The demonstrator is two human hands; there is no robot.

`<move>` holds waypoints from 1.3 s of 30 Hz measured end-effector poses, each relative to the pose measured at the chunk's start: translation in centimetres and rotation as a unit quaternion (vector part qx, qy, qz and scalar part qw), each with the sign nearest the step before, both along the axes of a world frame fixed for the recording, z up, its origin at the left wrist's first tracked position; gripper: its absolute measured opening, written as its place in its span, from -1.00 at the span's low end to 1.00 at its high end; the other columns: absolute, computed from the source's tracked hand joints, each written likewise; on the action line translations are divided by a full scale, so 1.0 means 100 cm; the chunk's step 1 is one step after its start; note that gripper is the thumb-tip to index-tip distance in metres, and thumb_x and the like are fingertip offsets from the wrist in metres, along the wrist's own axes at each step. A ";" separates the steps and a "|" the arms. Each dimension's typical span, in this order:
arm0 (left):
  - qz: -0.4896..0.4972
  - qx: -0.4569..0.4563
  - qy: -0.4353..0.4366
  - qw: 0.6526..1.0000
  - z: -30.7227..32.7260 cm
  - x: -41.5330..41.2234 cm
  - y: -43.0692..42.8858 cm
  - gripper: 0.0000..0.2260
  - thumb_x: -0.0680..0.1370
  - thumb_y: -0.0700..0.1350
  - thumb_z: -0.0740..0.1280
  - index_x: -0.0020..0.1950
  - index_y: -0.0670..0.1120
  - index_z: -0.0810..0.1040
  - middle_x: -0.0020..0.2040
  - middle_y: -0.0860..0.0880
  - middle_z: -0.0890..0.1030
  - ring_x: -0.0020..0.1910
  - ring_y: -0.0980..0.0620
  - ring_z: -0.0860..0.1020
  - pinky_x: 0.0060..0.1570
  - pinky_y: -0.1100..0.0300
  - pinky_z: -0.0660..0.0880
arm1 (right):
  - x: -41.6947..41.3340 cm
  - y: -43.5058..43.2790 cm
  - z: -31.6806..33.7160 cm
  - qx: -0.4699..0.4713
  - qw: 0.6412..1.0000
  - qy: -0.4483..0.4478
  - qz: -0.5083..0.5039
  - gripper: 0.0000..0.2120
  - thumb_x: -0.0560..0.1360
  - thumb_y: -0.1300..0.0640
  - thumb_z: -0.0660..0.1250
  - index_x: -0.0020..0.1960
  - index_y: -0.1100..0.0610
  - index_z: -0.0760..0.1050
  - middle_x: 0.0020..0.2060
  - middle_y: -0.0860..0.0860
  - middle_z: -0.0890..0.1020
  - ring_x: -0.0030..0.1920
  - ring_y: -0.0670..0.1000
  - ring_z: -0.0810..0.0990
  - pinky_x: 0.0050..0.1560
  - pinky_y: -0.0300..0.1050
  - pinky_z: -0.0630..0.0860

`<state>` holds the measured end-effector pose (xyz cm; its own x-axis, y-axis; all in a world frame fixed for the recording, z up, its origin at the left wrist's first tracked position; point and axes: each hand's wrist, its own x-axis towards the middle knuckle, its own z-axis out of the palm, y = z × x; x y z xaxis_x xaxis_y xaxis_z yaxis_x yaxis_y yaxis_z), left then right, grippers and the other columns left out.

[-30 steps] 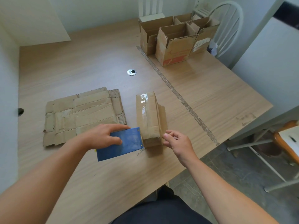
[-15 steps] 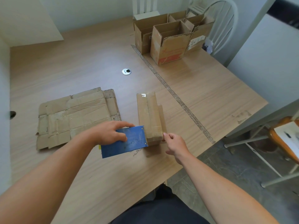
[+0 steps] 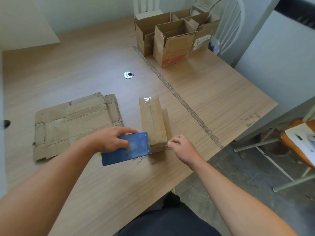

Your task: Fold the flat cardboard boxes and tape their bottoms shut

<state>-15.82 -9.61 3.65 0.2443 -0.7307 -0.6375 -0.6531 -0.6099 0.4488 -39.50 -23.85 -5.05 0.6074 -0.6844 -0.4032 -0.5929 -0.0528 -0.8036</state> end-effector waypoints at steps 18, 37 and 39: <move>-0.002 0.004 0.003 1.000 0.000 0.002 -0.002 -0.40 0.30 0.17 0.26 0.35 0.42 0.34 0.31 0.12 0.49 0.21 0.03 0.48 0.25 0.01 0.45 | 0.023 -0.016 -0.016 -0.437 0.857 0.003 0.275 -0.46 0.54 0.19 0.22 0.51 0.00 0.31 0.52 0.04 0.32 0.52 0.14 0.27 0.18 0.14 0.46; -0.020 -0.064 -0.016 0.998 -0.006 0.005 0.034 -0.51 0.38 0.21 0.21 0.24 0.63 0.21 0.13 0.11 0.60 -0.10 0.17 0.52 -0.10 0.21 0.46 | 0.023 -0.037 -0.047 -0.517 0.807 -0.045 0.283 -0.58 0.61 -0.05 0.20 0.46 -0.14 0.33 0.45 -0.11 0.43 0.45 -0.01 0.40 -0.13 -0.03 0.48; -0.008 -0.060 -0.023 0.998 -0.004 0.010 0.042 -0.49 0.41 0.17 0.24 0.32 0.53 0.27 0.11 0.20 0.56 -0.12 0.29 0.49 -0.19 0.32 0.36 | 0.023 -0.037 -0.048 -0.516 0.807 -0.049 0.284 -0.58 0.61 -0.05 0.20 0.46 -0.13 0.34 0.46 -0.12 0.42 0.46 -0.02 0.37 -0.12 -0.02 0.50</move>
